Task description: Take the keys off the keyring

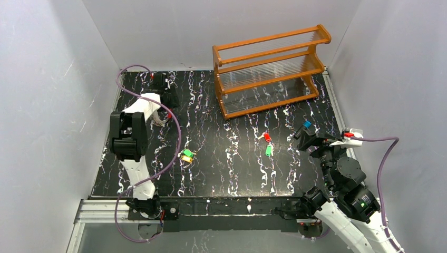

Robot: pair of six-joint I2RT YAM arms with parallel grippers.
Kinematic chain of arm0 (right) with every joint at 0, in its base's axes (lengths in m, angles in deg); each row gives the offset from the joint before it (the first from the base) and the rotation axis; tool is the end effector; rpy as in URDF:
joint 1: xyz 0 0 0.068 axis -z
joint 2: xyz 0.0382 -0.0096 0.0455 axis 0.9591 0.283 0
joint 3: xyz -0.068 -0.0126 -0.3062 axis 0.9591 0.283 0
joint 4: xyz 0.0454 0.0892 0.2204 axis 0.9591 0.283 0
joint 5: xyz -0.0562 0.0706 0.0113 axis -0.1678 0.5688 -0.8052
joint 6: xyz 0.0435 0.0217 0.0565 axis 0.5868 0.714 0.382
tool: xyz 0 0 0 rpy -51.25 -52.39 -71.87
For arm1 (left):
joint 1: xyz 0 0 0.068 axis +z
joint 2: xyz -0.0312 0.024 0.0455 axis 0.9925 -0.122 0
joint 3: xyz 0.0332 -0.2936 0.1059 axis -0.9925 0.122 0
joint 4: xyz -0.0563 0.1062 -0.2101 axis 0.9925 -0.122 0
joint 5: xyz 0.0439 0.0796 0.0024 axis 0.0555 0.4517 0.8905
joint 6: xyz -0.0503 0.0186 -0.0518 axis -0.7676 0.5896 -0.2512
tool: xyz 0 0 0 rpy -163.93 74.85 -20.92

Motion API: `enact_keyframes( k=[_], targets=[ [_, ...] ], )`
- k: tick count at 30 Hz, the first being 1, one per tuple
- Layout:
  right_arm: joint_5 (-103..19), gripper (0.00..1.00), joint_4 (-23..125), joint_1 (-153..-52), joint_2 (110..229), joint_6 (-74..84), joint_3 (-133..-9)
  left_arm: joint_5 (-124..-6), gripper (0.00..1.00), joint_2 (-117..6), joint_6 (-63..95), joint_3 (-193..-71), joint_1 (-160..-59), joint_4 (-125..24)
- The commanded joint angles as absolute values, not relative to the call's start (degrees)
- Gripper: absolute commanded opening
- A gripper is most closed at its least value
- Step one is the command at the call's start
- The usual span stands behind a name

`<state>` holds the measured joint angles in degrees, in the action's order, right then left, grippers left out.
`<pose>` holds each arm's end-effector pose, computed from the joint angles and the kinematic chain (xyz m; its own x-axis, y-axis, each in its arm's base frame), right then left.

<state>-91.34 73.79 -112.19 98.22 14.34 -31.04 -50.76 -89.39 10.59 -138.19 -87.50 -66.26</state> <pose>0.0366 -0.0238 0.3225 0.0482 0.3020 -0.9521 0.0366 0.9520 0.3039 0.4421 -0.0285 0.2421 -0.6714 -0.2351 -0.7028 -0.1948 0.9710 -0.1388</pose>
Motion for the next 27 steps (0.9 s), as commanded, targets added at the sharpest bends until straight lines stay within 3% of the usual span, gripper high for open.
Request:
enact_keyframes(
  k=[1,17,27],
  targets=[
    [-91.55,0.99,72.00,-112.06,98.19,14.41,-30.61,-49.43,0.57,-92.83,11.48,-144.06,-86.25,-70.16],
    [-92.03,0.99,72.49,-112.10,98.24,15.13,-31.03,-53.17,0.34,-98.11,14.48,-142.10,-85.81,-73.22],
    [-91.51,0.99,73.28,-112.10,97.98,16.22,-31.61,-59.82,0.14,-92.09,13.48,-131.73,-88.70,-73.58]
  ],
)
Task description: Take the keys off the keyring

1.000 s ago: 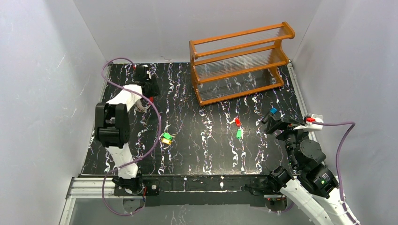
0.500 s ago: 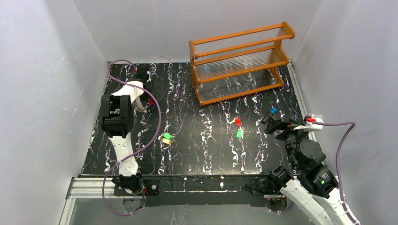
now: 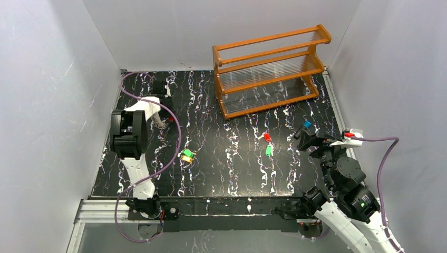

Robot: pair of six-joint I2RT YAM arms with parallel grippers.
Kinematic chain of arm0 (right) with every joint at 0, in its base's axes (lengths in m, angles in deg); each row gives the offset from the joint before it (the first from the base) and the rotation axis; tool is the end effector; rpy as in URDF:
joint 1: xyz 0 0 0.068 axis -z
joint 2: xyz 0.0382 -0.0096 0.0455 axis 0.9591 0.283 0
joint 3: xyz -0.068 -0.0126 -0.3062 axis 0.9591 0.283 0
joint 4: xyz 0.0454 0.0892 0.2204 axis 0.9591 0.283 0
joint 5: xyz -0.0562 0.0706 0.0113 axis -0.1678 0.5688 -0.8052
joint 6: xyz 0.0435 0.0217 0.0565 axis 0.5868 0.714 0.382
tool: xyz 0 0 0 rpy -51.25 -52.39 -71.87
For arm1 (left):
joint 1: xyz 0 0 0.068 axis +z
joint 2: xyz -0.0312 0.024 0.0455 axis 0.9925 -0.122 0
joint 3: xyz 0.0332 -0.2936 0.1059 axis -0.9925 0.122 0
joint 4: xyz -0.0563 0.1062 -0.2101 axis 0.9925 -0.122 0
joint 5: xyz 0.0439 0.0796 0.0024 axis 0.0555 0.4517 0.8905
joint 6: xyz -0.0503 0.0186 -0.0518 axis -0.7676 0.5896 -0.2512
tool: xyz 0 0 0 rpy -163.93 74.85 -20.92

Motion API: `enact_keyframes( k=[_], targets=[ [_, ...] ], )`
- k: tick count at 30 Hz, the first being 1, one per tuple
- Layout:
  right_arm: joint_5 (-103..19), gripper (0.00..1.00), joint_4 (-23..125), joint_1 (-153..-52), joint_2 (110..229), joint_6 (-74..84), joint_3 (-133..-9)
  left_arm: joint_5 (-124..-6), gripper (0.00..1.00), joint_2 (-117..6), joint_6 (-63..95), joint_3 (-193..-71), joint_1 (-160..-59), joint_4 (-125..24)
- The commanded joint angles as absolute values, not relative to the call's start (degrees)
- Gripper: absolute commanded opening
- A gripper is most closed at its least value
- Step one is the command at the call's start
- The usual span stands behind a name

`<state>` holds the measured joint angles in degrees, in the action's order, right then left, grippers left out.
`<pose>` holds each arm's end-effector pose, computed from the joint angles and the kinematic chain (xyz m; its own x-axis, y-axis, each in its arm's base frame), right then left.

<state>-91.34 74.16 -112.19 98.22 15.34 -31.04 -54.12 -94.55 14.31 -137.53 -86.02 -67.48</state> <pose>0.0366 -0.0238 0.3217 0.0441 0.3148 -0.9481 0.0374 0.9479 0.3164 0.4481 -0.0210 0.1980 -0.7681 -0.1854 -0.6129 -0.1502 0.9826 -0.1089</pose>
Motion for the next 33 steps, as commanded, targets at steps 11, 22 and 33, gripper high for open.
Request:
enact_keyframes(
  k=[11,22,33],
  targets=[
    [-88.11,0.99,74.77,-112.10,98.66,16.82,-32.81,-62.16,0.06,-76.87,6.54,-120.00,-107.38,-66.67],
    [-78.52,0.99,77.56,-112.08,107.20,19.98,-36.15,-60.75,0.14,-71.25,0.04,-114.89,-129.04,-58.14],
    [-73.45,0.99,78.55,-112.06,113.75,20.29,-36.43,-37.22,0.58,-63.14,0.83,-114.25,-120.60,-66.11]
  ],
)
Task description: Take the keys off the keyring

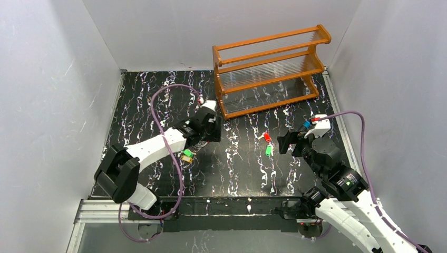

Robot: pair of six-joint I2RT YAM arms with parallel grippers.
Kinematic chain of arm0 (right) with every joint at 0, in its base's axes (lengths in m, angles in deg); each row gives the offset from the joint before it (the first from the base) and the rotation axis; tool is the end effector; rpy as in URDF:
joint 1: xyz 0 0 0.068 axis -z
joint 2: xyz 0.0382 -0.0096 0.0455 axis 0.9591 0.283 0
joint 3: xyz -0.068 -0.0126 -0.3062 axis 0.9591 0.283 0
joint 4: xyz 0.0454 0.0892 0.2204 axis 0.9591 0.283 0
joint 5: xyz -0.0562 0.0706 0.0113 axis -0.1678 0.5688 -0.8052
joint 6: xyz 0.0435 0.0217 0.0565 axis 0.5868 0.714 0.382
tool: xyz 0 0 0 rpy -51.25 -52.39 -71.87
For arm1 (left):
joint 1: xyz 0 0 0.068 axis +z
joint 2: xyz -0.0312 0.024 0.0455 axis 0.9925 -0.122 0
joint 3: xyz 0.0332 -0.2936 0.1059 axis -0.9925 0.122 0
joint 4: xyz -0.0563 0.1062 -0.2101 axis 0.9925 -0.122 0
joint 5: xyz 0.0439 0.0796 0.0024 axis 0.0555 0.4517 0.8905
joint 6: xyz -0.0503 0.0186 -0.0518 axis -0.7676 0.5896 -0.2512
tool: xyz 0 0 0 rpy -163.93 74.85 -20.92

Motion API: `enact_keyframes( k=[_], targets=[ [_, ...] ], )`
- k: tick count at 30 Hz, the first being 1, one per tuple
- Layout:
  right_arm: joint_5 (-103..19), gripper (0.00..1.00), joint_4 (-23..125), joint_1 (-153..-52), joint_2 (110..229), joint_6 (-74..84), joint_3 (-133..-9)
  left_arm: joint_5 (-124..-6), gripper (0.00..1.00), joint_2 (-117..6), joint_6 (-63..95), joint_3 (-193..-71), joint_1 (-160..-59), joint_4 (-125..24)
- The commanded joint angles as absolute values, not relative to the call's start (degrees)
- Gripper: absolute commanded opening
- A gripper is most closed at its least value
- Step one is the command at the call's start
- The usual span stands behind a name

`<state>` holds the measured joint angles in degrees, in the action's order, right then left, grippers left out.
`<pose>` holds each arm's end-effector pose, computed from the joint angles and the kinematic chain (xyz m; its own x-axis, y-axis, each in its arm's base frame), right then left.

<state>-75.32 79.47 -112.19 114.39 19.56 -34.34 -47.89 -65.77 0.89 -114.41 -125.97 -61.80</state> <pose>0.0748 0.0253 0.3204 -0.2866 0.1883 -0.9394 -0.1479 0.9600 0.2376 0.2444 -0.2148 0.2664 -0.6862 0.0369 -0.7265 0.3180 0.9134 -0.2540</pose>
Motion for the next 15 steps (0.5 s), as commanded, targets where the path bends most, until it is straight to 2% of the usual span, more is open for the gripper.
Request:
enact_keyframes(
  k=[1,5,10,15],
  targets=[
    [-73.23,0.99,78.48,-112.06,113.52,20.30,-36.19,-36.30,0.59,-63.02,0.82,-113.86,-118.65,-66.49],
    [-73.51,0.99,78.68,-112.06,112.69,20.28,-36.02,-34.91,0.64,-64.02,1.51,-113.25,-112.44,-66.87],
    [-73.69,0.99,78.86,-112.06,112.77,20.25,-35.99,-35.04,0.65,-68.95,3.20,-114.64,-109.20,-66.69],
    [-73.81,0.99,78.99,-112.06,112.85,20.28,-36.03,-37.83,0.62,-73.76,4.05,-116.25,-108.66,-66.25]
  ],
)
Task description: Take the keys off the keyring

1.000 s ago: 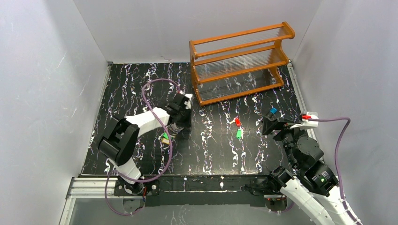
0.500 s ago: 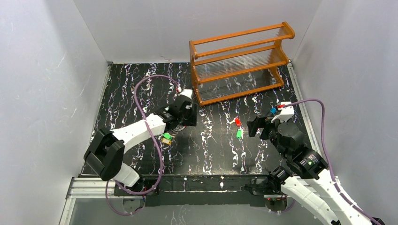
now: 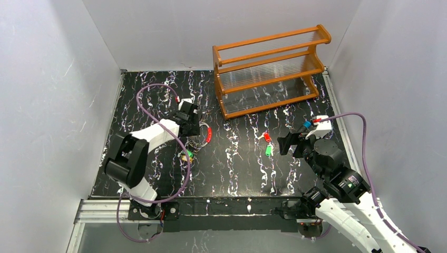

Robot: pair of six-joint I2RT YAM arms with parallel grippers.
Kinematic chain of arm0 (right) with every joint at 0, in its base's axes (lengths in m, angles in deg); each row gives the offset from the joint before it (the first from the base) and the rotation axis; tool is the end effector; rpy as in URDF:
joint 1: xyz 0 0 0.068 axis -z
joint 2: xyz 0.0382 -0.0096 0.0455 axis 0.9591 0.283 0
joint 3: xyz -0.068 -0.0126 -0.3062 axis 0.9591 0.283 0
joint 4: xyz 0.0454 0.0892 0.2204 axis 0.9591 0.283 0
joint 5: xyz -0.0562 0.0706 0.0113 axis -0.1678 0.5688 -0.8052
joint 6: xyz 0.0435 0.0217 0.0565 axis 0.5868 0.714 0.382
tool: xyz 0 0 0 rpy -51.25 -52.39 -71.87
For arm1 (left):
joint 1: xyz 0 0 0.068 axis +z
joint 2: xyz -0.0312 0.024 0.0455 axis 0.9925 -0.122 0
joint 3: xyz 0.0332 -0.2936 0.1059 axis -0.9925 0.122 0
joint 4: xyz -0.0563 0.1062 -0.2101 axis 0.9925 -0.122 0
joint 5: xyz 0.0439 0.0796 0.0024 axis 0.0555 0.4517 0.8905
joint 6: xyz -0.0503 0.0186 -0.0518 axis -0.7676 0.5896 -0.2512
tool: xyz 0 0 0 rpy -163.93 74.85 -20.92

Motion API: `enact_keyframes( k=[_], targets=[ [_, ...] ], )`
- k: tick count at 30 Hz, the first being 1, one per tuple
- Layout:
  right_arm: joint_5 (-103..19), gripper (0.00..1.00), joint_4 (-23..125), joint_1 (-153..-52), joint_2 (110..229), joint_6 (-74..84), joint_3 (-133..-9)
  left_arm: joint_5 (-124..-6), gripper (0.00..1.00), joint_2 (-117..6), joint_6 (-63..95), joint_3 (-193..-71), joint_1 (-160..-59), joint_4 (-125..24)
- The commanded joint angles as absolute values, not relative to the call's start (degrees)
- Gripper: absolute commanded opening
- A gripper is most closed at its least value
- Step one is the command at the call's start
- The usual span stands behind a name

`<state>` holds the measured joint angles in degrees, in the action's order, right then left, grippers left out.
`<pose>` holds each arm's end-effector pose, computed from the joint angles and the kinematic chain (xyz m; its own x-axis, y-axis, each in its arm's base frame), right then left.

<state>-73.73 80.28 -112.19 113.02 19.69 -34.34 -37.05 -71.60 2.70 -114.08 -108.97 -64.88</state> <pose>0.0701 0.0236 0.3197 -0.2892 0.1940 -0.9374 -0.1735 0.9524 0.2507 0.3066 -0.1261 0.2301 -0.7121 -0.0907 -0.6962 -0.0864 0.9954 -0.0414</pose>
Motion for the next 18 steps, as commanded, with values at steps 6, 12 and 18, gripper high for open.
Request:
enact_keyframes(
  k=[6,12,18],
  targets=[
    [-73.87,0.99,78.57,-112.06,112.42,20.04,-35.81,-43.82,0.60,-76.23,3.77,-115.51,-108.66,-65.22],
    [-73.36,0.99,78.34,-112.06,112.81,20.07,-35.73,-47.11,0.58,-77.64,3.72,-113.42,-108.95,-64.51],
    [-72.71,0.99,78.38,-112.12,112.91,20.28,-35.63,-45.60,0.51,-79.89,4.87,-113.61,-111.86,-66.00]
  ],
)
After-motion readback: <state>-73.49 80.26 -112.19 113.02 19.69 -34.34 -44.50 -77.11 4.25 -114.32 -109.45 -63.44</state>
